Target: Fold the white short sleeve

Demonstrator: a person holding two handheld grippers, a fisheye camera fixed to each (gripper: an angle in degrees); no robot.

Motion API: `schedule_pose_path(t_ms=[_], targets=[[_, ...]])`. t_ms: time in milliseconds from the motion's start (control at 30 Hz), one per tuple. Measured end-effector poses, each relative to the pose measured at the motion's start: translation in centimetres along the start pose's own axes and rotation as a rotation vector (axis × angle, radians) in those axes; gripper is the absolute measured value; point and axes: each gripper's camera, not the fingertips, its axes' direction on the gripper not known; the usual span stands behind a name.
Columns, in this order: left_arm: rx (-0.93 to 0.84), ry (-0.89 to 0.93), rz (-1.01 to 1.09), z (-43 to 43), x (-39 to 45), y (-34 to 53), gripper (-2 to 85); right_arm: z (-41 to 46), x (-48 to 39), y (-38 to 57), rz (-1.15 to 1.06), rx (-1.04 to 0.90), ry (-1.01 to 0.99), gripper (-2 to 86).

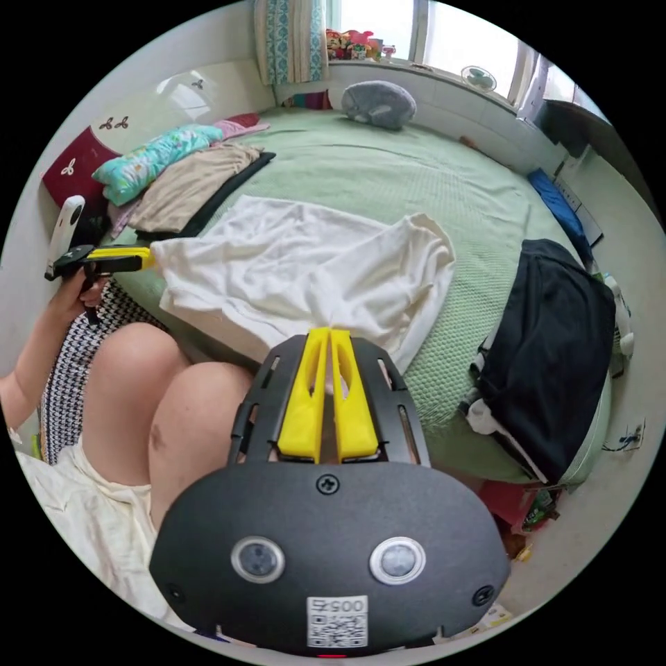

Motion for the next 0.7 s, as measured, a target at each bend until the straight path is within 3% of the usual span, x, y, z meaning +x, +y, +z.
schedule_pose_path(t_ms=[167,367,567,700], targets=[[0.033,-0.081,0.056,-2.2,-0.6,-3.8,2.2,-2.8,1.6,-4.3,0.018,0.105,-0.053,-1.4],[0.043,-0.185,0.069,-2.8,-3.3,-13.5,2.0,-3.4,3.8,-15.1,-0.048,0.129,0.128,-1.4],[0.189,-0.291,-0.111,-6.6,-6.8,-24.2,2.7,-5.4,9.2,-26.5,0.187,0.234,0.161,-0.7],[0.164,-0.244,-0.185,-6.1,-9.2,-24.8,3.7,-4.8,10.5,-27.0,0.268,0.258,0.151,2.7]])
